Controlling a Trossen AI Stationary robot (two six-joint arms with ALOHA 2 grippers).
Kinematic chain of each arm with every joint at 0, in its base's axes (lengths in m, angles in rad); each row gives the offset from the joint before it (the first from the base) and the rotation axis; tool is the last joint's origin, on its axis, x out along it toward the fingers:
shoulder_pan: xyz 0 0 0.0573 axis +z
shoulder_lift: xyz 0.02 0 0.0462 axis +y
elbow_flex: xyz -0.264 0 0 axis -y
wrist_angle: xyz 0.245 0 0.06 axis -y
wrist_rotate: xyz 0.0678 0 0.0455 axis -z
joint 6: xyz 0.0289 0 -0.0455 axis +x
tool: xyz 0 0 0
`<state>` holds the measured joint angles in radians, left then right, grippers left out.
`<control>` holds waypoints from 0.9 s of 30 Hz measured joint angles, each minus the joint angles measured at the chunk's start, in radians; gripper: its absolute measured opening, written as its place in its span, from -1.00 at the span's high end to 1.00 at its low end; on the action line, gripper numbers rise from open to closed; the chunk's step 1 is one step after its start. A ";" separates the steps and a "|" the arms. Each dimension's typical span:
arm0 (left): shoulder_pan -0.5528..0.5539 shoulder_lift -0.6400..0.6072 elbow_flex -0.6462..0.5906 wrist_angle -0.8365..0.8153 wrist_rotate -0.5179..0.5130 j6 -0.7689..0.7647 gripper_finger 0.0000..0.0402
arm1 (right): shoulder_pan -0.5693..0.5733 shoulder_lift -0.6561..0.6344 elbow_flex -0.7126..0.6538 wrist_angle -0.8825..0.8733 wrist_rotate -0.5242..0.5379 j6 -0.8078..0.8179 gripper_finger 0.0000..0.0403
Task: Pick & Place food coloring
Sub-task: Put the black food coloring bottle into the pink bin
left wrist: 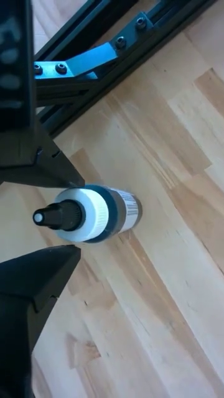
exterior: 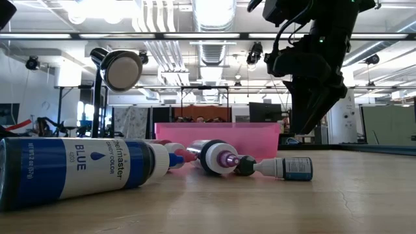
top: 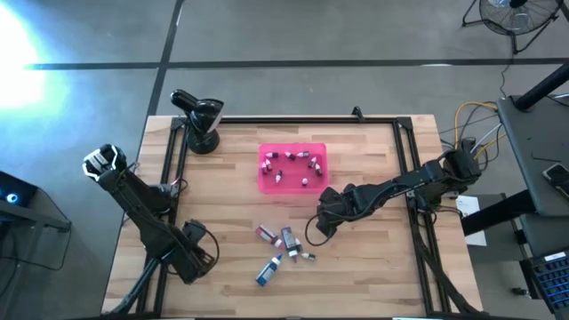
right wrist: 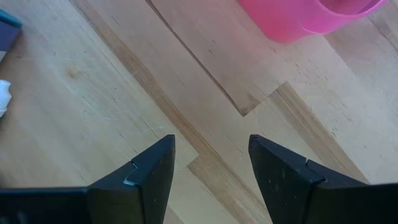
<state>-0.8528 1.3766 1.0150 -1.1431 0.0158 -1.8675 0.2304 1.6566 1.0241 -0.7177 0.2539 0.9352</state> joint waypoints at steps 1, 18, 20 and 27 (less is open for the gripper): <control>0.000 0.000 -0.001 -0.001 0.000 0.000 0.37 | 0.000 0.000 0.000 0.000 0.000 0.000 0.00; 0.025 -0.002 0.018 -0.002 -0.082 0.014 0.52 | 0.023 -0.066 0.000 -0.009 0.093 0.016 0.00; 0.051 -0.002 0.032 -0.018 -0.087 0.043 0.52 | 0.033 -0.108 0.000 -0.012 0.142 0.033 0.00; 0.253 -0.002 0.120 -0.082 -0.097 0.315 0.58 | 0.038 -0.259 -0.005 -0.147 0.253 0.112 0.00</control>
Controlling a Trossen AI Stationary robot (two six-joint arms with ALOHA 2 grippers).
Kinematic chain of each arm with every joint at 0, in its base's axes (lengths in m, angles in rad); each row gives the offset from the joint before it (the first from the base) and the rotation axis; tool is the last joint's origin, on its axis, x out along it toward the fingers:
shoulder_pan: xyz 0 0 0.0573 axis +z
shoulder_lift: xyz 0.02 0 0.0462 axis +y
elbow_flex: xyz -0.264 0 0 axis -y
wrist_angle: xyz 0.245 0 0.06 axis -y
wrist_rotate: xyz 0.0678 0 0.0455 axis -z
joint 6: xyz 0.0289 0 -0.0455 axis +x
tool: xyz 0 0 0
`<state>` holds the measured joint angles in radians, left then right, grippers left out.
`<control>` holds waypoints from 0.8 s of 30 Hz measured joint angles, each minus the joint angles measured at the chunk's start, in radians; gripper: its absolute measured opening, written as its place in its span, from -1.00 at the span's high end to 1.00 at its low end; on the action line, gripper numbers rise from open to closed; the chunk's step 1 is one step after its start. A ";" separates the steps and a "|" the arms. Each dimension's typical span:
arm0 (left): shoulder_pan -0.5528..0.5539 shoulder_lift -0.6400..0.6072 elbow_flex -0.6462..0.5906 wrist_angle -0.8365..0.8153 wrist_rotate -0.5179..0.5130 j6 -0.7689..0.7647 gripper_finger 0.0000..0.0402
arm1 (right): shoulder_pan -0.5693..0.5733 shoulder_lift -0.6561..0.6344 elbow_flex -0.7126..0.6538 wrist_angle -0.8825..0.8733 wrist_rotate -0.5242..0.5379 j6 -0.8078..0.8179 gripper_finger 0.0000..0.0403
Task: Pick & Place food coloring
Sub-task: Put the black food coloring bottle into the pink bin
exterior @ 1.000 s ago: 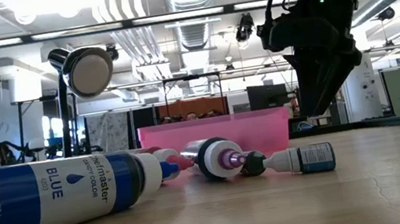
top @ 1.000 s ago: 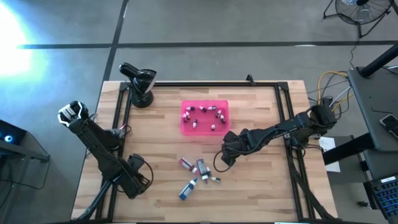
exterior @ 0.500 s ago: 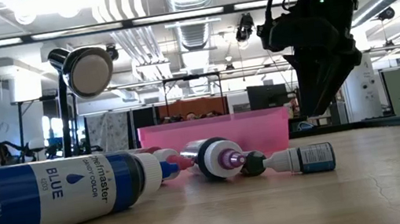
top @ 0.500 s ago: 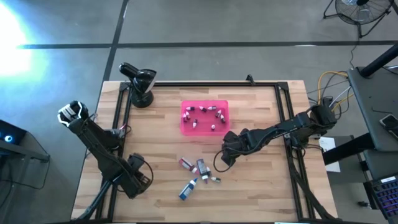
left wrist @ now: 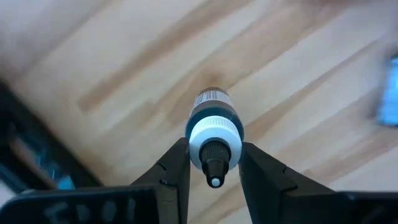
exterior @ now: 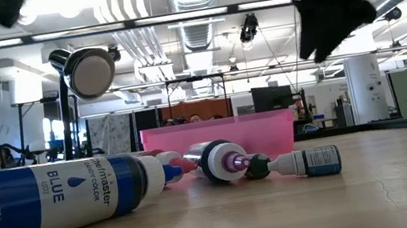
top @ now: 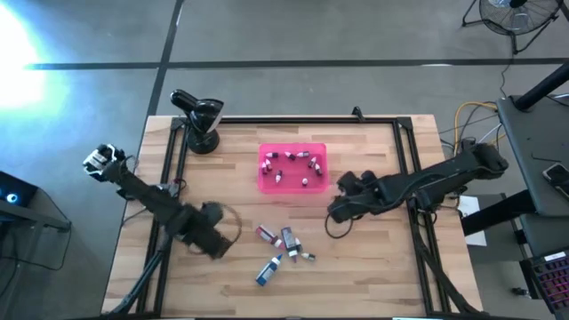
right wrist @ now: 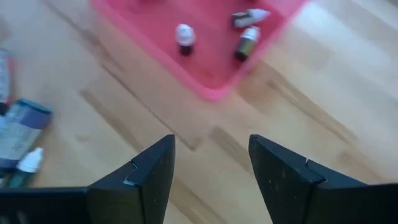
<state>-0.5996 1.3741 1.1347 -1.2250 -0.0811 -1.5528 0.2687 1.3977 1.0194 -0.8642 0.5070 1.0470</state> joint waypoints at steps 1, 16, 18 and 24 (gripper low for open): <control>0.038 0.000 0.017 0.003 -0.006 0.056 0.58 | 0.001 -0.018 -0.005 -0.026 0.006 0.015 0.00; 0.533 0.136 0.387 0.003 -0.163 0.723 0.59 | 0.089 -0.104 -0.096 -0.111 0.020 0.189 0.00; 0.578 0.188 0.445 0.004 -0.164 0.786 0.59 | 0.099 -0.102 -0.096 -0.099 0.041 0.189 0.00; 0.690 0.348 0.571 -0.013 -0.164 0.931 0.59 | 0.113 -0.107 -0.096 -0.093 0.072 0.195 0.00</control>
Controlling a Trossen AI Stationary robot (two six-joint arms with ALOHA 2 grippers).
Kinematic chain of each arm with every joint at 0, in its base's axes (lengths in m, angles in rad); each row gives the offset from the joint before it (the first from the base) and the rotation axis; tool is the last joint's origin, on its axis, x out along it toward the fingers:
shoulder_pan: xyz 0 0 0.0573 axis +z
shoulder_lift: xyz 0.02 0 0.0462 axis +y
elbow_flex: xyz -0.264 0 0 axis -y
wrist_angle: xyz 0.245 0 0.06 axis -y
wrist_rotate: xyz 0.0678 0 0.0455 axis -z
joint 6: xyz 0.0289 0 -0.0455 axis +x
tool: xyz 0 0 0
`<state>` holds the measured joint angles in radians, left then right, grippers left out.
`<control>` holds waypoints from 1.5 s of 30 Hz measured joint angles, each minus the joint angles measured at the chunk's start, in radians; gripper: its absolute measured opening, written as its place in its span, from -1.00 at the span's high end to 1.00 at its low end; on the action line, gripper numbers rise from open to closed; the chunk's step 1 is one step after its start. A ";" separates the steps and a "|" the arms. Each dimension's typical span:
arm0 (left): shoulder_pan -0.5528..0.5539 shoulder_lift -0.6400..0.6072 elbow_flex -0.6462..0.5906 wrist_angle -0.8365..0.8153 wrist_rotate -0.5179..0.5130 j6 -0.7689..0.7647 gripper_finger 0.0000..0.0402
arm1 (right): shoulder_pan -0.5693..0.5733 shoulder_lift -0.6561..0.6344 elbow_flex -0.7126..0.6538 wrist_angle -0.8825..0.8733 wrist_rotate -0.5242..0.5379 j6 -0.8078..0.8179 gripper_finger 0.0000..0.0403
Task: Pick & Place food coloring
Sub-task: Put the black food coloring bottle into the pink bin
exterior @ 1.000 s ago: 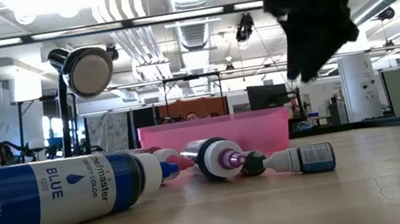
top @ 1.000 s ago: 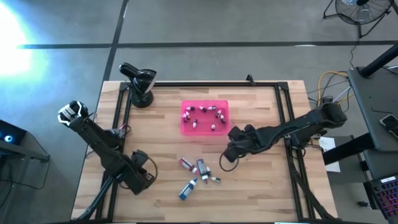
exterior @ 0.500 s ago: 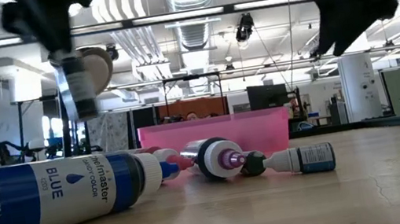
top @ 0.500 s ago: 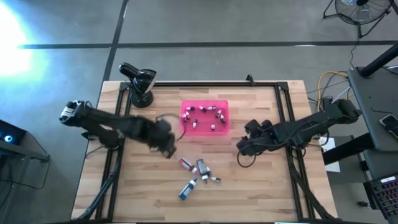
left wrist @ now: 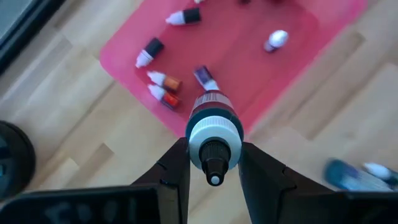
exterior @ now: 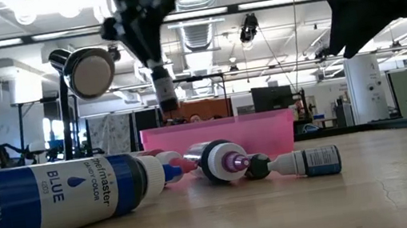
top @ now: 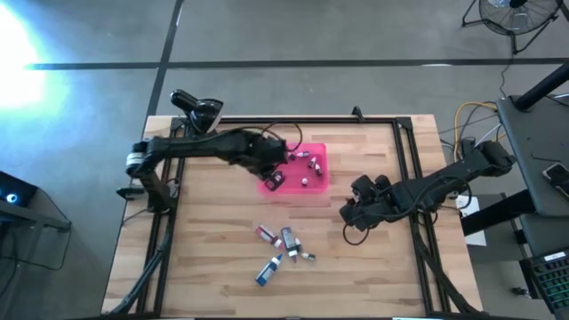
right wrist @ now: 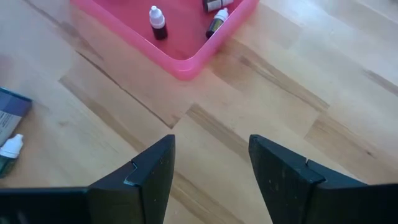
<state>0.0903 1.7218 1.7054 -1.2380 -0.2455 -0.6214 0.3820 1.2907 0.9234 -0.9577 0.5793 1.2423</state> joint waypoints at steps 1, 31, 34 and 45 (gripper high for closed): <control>0.013 0.021 0.012 -0.002 0.000 0.017 0.59 | 0.000 0.000 0.000 0.001 0.000 0.000 0.00; 0.049 0.209 -0.008 -0.014 0.042 0.097 0.55 | 0.000 0.003 0.000 0.024 0.088 0.045 0.00; 0.046 0.209 -0.051 0.017 0.038 0.096 0.54 | 0.000 0.003 0.000 0.026 0.103 0.049 0.00; 0.019 0.181 -0.087 0.055 0.042 0.071 0.19 | 0.000 0.003 0.000 0.035 0.132 0.049 0.00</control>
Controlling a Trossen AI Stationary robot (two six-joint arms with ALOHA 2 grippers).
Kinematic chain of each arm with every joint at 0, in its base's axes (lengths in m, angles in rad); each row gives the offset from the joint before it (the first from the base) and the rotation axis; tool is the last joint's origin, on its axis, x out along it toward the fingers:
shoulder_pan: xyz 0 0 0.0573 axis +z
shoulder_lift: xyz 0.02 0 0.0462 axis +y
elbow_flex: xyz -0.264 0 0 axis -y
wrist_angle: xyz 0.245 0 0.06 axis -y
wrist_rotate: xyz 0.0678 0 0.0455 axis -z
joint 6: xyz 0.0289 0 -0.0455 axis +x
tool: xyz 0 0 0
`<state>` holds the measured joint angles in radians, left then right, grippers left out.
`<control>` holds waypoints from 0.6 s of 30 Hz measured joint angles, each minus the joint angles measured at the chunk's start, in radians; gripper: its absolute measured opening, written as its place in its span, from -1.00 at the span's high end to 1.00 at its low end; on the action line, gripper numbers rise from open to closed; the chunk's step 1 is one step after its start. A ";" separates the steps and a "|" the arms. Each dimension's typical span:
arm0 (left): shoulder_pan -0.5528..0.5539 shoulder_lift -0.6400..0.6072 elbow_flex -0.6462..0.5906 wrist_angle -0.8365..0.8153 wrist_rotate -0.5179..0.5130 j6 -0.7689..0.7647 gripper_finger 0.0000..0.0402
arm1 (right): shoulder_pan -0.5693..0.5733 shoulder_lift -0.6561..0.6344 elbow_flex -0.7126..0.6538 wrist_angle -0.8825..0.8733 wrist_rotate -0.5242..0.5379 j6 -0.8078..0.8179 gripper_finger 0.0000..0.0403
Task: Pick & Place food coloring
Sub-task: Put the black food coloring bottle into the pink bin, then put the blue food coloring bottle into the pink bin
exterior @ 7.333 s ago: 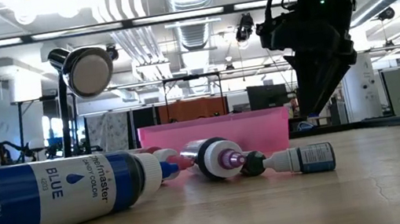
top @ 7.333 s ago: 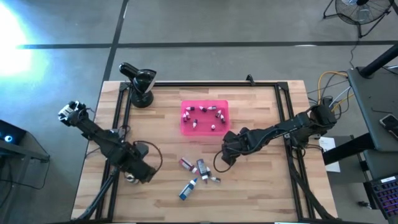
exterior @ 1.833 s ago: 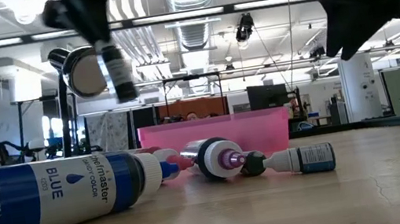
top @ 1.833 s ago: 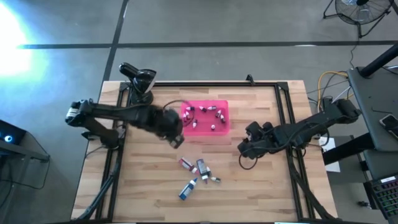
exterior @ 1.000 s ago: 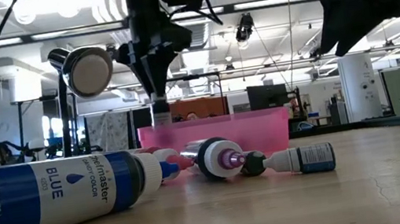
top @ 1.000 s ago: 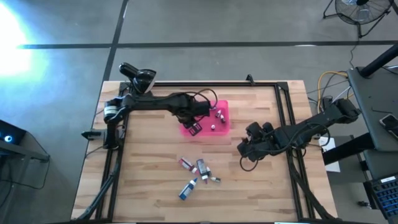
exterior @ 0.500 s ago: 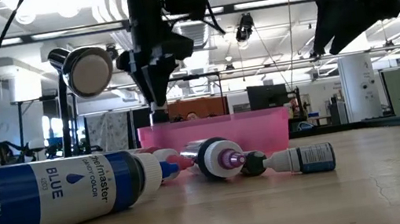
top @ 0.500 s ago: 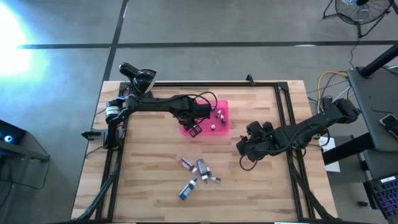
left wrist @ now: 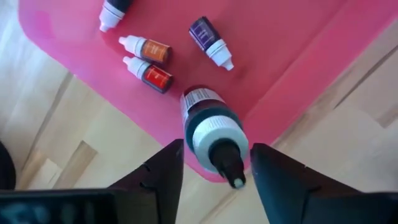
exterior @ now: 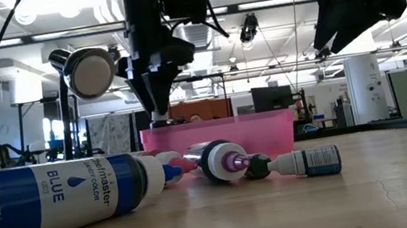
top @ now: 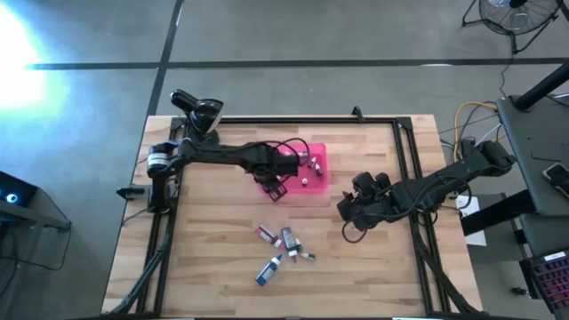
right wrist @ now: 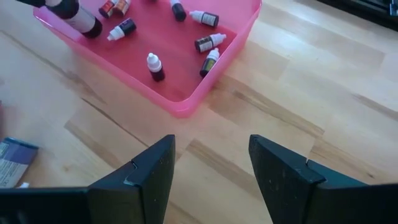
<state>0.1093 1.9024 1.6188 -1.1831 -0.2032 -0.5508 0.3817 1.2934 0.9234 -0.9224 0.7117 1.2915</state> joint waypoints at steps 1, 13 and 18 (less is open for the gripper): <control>0.000 -0.006 0.000 -0.004 0.000 -0.002 0.18 | 0.000 0.000 0.000 0.002 0.000 0.000 0.00; -0.003 -0.120 -0.002 -0.040 -0.042 -0.053 0.15 | 0.000 0.000 -0.006 0.017 0.005 -0.011 0.00; -0.037 -0.173 -0.003 -0.062 -0.041 -0.080 0.15 | 0.000 0.000 -0.012 0.028 -0.060 -0.044 0.00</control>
<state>0.0726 1.7291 1.6161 -1.2456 -0.2447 -0.6306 0.3813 1.2934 0.9112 -0.8948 0.6516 1.2474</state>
